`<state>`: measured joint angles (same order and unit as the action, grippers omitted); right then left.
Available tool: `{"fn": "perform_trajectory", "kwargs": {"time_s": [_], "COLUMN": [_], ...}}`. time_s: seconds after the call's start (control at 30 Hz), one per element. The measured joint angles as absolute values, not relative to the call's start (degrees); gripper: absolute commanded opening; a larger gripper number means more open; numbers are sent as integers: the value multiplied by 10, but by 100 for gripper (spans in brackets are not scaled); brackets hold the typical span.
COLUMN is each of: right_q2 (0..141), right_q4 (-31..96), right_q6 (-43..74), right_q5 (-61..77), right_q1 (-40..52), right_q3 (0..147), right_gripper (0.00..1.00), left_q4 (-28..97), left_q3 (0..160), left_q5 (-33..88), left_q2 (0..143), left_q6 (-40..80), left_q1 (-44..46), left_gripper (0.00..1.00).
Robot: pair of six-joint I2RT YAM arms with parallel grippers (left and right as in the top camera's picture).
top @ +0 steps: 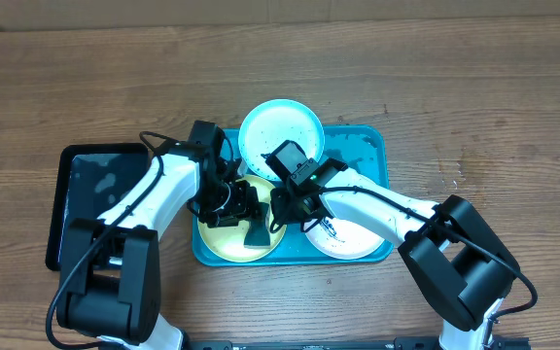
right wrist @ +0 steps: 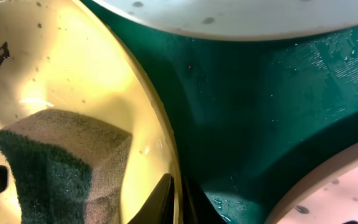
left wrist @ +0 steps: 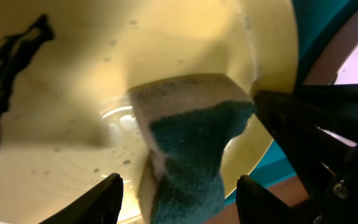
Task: Clean dirty plates on tray and stack at the side
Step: 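Regrasp the sponge on the yellow plate with the left gripper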
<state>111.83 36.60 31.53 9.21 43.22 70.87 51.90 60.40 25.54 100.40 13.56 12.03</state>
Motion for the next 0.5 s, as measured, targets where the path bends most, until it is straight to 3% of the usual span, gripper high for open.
{"fn": "perform_trajectory", "kwargs": {"time_s": [0.17, 0.5], "right_q2": [1118, 1118], "right_q4": [366, 366], "right_q6": [315, 315], "right_q5": [92, 92], "right_q1": [432, 432], "right_q3": [709, 709], "right_gripper": [8, 8], "left_q4": [503, 494], "left_q3": [604, 604], "left_q5": [251, 220], "left_q2": [1004, 1004], "left_q6": [154, 194], "left_q1": [143, 157], "left_gripper": [54, 52]}}
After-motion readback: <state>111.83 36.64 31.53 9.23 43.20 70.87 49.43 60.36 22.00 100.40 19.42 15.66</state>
